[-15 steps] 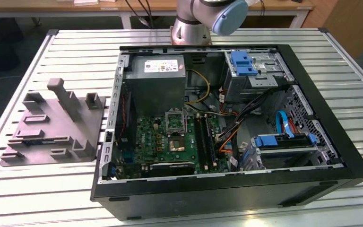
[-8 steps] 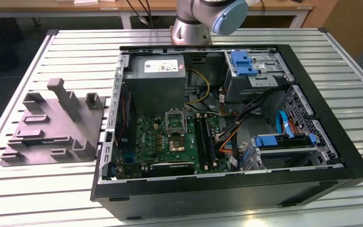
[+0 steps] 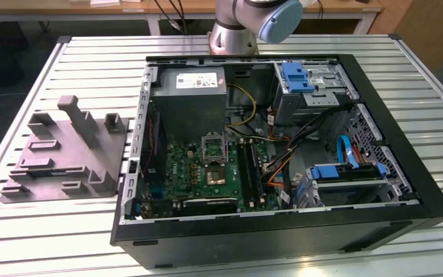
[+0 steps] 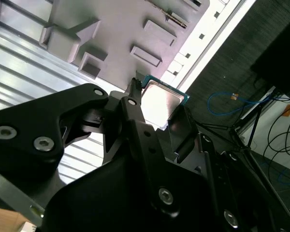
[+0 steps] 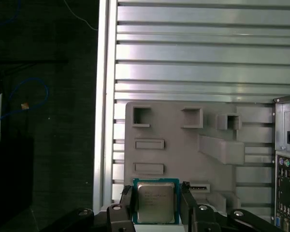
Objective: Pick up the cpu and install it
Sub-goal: 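Pick up the cpu and move it towards the insertion slot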
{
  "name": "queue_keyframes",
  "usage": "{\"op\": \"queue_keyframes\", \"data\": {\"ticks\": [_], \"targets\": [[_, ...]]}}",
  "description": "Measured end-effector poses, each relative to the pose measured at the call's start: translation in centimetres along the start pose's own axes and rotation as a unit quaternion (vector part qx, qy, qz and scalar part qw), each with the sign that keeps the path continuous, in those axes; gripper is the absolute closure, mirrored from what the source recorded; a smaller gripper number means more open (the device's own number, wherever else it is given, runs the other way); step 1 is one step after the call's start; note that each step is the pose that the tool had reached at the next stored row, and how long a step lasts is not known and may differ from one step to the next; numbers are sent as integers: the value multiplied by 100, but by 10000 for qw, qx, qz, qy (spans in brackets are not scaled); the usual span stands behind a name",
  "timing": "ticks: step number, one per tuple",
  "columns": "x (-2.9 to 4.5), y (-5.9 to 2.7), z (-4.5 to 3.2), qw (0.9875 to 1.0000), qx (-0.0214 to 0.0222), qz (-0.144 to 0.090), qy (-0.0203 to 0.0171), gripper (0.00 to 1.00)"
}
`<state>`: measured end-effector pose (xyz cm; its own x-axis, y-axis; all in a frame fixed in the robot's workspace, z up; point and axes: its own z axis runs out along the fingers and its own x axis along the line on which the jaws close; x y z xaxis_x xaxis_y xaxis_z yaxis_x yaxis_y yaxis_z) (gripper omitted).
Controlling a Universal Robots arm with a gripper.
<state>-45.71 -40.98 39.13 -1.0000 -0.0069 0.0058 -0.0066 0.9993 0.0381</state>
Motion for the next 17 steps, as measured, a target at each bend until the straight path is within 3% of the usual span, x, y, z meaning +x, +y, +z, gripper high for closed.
{"op": "queue_keyframes", "data": {"ticks": [17], "targets": [[-126,-1,-1,10000,0,0,0,53]]}}
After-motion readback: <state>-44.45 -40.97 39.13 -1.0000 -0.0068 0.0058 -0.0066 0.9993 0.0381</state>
